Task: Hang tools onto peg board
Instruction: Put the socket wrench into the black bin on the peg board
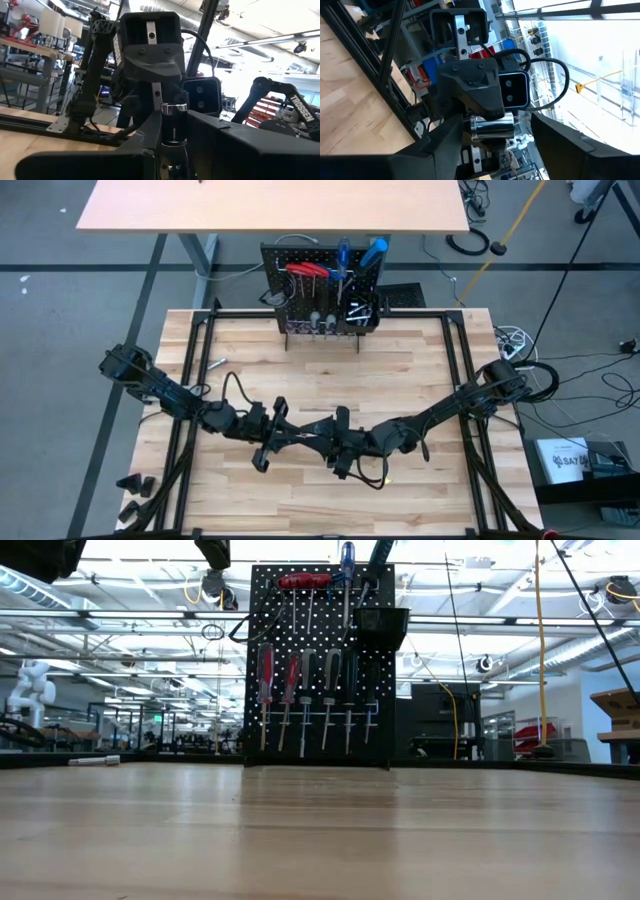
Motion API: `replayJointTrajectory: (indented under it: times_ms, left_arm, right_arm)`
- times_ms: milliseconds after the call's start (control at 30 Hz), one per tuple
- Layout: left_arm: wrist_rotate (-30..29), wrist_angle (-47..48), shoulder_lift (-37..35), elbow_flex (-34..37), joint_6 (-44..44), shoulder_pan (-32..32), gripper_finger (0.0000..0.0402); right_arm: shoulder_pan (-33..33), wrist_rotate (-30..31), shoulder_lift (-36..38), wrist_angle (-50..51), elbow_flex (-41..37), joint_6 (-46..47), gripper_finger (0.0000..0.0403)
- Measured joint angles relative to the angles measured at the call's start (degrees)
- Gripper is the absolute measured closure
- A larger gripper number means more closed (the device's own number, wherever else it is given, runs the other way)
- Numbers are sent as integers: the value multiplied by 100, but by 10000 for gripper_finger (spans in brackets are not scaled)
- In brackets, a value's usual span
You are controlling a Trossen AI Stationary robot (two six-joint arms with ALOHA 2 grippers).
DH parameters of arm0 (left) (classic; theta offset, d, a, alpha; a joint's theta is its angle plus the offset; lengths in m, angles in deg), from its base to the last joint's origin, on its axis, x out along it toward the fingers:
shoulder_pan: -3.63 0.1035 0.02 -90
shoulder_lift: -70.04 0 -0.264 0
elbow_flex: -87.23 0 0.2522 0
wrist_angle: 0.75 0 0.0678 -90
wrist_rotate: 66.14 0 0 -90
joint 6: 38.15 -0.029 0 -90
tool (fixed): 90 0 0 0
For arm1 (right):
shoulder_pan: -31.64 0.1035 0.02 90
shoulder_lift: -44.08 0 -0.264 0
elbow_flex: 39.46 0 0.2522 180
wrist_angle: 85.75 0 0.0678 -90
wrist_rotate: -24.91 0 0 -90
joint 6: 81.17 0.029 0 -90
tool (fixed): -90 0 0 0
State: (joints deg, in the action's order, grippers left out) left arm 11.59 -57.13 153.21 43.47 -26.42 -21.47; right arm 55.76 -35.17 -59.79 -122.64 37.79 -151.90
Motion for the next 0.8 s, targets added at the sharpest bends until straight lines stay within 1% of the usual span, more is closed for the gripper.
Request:
replayJointTrajectory:
  times_ms: [433,800]
  left_arm:
    - [17,31,0,0,-2,2,336]
    - [-16,62,-2,0,-1,1,332]
  right_arm:
    - [-44,1,0,36,-2,108,221]
    - [-42,3,7,271,-2,108,295]
